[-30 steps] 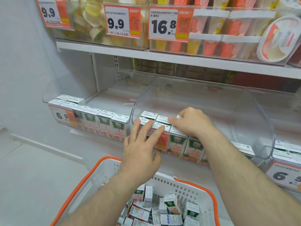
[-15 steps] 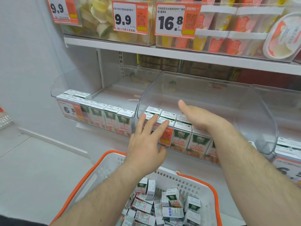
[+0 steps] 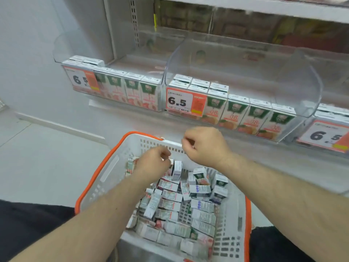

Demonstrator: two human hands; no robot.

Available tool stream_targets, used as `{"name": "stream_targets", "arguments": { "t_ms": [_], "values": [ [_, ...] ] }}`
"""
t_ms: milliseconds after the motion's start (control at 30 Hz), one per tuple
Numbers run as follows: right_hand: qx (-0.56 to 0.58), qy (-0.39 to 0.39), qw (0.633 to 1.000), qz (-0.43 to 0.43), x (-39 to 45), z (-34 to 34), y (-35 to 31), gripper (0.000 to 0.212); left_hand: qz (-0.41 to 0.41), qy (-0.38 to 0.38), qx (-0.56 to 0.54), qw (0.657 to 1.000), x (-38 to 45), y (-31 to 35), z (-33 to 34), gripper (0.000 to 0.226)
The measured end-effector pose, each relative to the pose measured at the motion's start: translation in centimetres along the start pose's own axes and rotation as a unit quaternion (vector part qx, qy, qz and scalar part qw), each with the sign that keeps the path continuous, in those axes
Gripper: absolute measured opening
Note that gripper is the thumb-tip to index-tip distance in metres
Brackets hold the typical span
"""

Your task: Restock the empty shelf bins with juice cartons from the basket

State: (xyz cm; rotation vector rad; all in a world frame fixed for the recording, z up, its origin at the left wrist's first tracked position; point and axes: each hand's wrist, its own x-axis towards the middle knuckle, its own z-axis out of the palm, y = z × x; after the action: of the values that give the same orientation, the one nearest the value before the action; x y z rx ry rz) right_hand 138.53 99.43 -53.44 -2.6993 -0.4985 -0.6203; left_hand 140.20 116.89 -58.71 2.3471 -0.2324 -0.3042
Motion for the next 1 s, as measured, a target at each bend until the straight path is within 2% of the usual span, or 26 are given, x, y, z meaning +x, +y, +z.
{"name": "stream_targets", "arguments": {
  "t_ms": [67,167,233,333,467,600,700,833,933,1000],
  "values": [
    [0.006,-0.092,0.988,0.125,-2.3,2.3,0.8,0.029,-0.063,-0.057,0.021,0.996,-0.1,-2.9,0.8,0.017],
    [0.043,-0.163,0.943,0.286,-5.9,5.1,2.3,0.027,-0.12,-0.128,0.064,0.982,-0.6,-6.2,1.6,0.017],
    [0.065,-0.22,0.908,0.35,-8.1,7.0,3.2,0.027,-0.125,-0.155,0.132,0.971,-0.6,-7.9,2.3,0.02],
    [0.099,-0.294,0.856,0.415,-9.8,9.1,4.7,0.03,-0.14,-0.194,0.177,0.955,-0.2,-8.7,4.1,0.027],
    [0.084,-0.374,0.824,0.417,-11.4,11.1,5.5,0.015,-0.191,-0.254,0.238,0.918,0.0,-10.0,7.2,0.053],
    [-0.011,-0.379,0.862,0.337,-12.9,13.5,5.9,0.048,-0.23,-0.281,0.293,0.884,-0.4,-12.5,10.4,0.072],
    [-0.03,-0.415,0.864,0.283,-13.2,15.5,5.9,0.062,-0.214,-0.272,0.312,0.885,-0.1,-13.6,12.1,0.062],
    [-0.078,-0.445,0.848,0.276,-13.2,17.3,5.8,0.067,-0.221,-0.278,0.295,0.887,0.5,-14.9,13.2,0.05],
    [-0.11,-0.452,0.847,0.257,-12.6,17.5,5.9,0.067,-0.235,-0.272,0.221,0.906,0.9,-15.7,12.7,0.057],
    [-0.094,-0.436,0.858,0.256,-12.2,17.1,6.2,0.057,-0.258,-0.248,0.126,0.925,1.3,-15.7,11.7,0.068]
  ]
}}
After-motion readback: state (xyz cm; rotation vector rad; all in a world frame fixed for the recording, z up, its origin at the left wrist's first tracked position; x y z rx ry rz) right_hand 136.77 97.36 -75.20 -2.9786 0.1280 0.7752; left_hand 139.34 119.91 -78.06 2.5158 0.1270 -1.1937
